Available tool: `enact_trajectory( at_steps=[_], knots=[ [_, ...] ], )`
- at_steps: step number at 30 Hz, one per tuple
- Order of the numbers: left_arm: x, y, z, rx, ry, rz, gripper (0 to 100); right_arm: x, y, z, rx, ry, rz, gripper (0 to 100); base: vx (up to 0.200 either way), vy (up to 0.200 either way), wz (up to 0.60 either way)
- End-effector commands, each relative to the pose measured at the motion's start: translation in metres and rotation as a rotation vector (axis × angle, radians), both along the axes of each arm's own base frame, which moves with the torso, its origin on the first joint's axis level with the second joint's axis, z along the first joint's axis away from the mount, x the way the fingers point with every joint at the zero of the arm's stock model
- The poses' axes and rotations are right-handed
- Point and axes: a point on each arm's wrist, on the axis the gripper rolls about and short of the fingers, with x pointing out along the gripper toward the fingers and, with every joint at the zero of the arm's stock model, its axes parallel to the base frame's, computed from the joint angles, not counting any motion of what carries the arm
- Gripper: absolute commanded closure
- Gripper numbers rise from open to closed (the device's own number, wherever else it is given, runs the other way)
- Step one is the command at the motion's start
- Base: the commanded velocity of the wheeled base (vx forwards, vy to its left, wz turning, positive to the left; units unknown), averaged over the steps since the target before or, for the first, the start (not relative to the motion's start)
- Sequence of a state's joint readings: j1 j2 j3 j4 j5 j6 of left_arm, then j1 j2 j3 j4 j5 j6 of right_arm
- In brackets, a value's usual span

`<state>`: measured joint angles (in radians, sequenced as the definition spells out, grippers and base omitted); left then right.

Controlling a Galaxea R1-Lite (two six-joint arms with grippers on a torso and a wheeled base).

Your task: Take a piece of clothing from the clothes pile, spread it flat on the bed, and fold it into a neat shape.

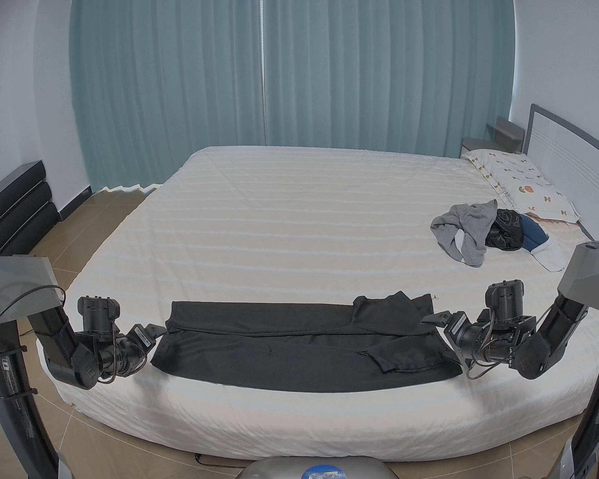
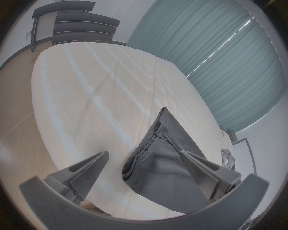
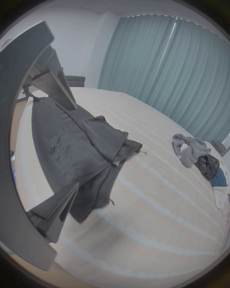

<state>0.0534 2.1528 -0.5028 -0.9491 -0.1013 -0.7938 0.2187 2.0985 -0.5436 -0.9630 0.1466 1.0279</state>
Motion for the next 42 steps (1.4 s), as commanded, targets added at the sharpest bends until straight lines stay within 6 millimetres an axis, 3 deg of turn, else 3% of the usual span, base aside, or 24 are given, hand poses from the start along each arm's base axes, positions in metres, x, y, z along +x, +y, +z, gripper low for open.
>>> enact_trajectory(
  at_steps=[1,42],
  knots=[
    [0.004,0.005,0.005,-0.022,-0.025,0.025,0,0.003,0.023,-0.034,0.014,0.059,0.042,0,0.000,0.000,0.00],
    [0.005,0.004,0.005,-0.019,-0.030,0.021,0,-0.001,0.032,-0.053,-0.042,0.072,0.015,0,0.000,0.000,0.00]
  ],
)
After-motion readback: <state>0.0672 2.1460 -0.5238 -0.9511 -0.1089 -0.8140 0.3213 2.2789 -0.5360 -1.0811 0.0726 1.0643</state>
